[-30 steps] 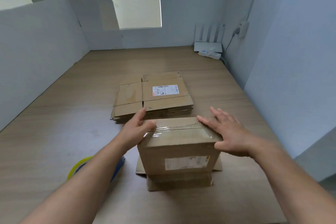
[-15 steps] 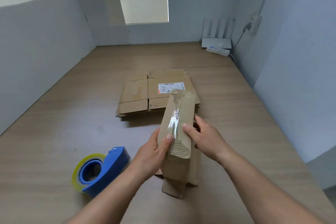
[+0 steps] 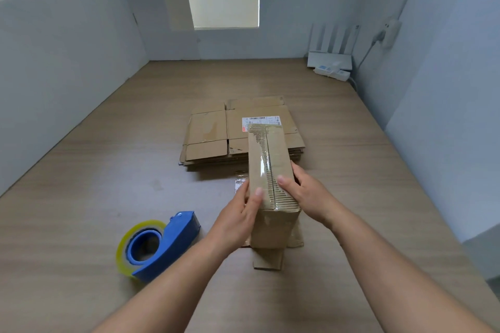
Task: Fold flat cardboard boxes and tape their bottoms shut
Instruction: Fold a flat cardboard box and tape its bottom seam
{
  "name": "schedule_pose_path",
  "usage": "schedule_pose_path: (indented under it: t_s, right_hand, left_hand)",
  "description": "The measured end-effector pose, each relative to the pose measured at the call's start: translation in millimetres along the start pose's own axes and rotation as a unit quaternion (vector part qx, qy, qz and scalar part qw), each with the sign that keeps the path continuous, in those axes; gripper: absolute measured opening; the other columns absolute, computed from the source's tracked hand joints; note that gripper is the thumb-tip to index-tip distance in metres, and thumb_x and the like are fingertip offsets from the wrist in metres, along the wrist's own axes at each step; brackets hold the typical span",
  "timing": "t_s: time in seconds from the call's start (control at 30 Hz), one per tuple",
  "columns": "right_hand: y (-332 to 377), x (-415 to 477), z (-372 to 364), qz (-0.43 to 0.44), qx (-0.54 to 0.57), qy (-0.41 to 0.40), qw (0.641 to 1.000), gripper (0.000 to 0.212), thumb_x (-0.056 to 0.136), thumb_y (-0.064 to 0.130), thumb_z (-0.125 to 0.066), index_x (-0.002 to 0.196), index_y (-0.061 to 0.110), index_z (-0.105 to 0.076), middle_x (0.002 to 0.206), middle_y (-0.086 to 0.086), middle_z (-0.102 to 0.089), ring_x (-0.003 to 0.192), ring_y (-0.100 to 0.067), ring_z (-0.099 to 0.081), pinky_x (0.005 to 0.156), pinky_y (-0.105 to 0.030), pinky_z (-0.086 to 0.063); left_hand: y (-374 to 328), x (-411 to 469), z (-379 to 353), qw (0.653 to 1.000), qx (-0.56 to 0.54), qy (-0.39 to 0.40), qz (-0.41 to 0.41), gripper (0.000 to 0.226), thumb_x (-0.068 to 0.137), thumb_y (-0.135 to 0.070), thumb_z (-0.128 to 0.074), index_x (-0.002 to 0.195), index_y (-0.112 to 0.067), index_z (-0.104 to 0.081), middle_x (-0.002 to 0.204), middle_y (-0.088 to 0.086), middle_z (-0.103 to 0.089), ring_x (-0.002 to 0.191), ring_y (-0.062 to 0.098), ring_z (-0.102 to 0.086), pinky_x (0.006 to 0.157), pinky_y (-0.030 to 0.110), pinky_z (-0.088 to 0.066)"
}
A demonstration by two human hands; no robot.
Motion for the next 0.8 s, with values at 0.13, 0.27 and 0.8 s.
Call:
schedule_pose_path:
  t_s: [0.13,0.27,0.8]
  right_hand:
    - [2.1,0.5,1.2,-0.004,-0.01,-0.017,1.0,0.044,0.096,0.036,-0.053,0.138,0.03,-0.045,0.121,0.015,-0.06,0.108,-0.001,-0.057,0.087,-0.018,-0.044]
    - [1.0,-0.8,2.2,-0.009,-0.004,-0.048,0.999,0.048,0.093,0.037,-0.057,0.139,0.026,-0.046,0.12,0.013,-0.062,0.106,-0.002,-0.059,0.088,-0.022,-0.048]
    - [3.9,-8.5,18.6,-0.01,-0.094,-0.143,0.985,0.06,0.095,0.052,-0.037,0.145,0.019,-0.037,0.148,0.002,-0.041,0.135,-0.013,-0.037,0.103,-0.021,-0.025]
  left_hand:
    - [30.7,-6.0,55.3,0.972,0.156,-0.176,0.022,0.062,0.091,-0.057,-0.04,0.14,-0.018,-0.042,0.129,-0.006,-0.054,0.118,0.012,-0.05,0.092,0.023,-0.041]
    - [84.5,-23.5,100.1,0.876,0.38,-0.228,0.191,0.068,0.089,-0.06,-0.046,0.127,-0.003,-0.046,0.124,0.016,-0.053,0.114,0.031,-0.05,0.092,0.04,-0.043]
    - [139.3,-27.0,115.9,0.852,0.352,-0.198,0.335,0.052,0.076,-0.059,-0.067,0.097,-0.013,-0.058,0.087,0.003,-0.065,0.08,0.024,-0.062,0.063,0.028,-0.041]
Point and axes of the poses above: each hand's wrist, its own x-axis towards the middle knuckle, its own z-axis out of the back of the hand, y = z × x, the point moved 4 cm from there along x, towards the middle knuckle
